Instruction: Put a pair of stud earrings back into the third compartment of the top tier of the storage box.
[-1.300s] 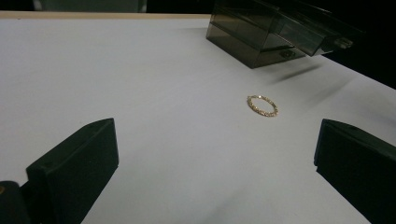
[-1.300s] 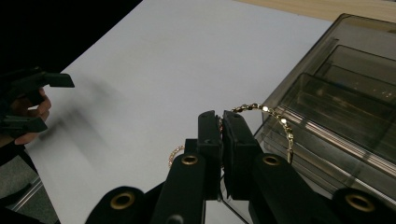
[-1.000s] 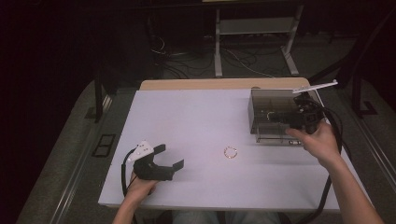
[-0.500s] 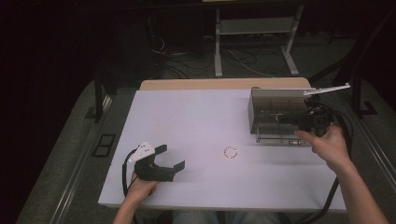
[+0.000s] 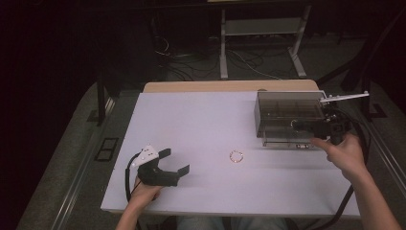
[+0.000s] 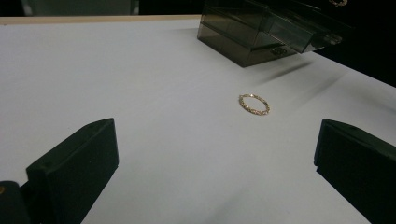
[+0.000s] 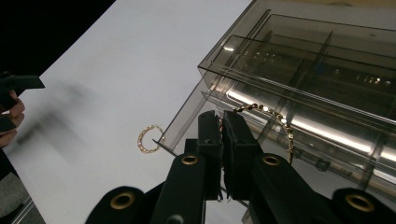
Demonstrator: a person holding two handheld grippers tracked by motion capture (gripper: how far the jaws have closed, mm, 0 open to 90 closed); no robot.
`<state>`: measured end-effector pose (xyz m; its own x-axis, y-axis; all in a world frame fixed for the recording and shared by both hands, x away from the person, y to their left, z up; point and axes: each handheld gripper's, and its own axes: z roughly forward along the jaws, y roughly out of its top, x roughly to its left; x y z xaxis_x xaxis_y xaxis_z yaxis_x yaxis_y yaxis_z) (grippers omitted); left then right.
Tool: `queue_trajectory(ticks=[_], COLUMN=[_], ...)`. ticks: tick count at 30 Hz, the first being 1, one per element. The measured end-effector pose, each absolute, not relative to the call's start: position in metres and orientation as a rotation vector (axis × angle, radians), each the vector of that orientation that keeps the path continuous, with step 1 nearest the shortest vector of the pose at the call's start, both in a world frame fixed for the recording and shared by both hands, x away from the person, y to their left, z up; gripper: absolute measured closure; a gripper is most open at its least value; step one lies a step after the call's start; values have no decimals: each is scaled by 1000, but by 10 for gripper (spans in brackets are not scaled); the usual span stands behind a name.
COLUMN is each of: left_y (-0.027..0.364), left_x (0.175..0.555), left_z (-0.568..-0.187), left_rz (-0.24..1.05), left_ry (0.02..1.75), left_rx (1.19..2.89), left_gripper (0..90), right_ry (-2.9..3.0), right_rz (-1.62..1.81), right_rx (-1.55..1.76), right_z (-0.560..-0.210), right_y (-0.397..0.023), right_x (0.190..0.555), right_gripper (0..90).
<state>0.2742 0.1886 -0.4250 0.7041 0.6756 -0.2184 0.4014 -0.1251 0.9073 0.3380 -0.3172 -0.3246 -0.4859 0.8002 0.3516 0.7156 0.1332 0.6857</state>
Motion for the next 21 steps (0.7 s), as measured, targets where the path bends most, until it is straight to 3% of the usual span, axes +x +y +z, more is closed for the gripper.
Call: queue_trajectory(ticks=[21], left_y=[190], left_x=[275], left_z=[-425], left_rz=[296], left_ry=[863], left_rx=[1749], left_gripper=[0], right_ry=[2203], right_rz=[1266], right_rx=[1621], right_z=[-336], right_y=[-348], right_x=[334], right_gripper=[854])
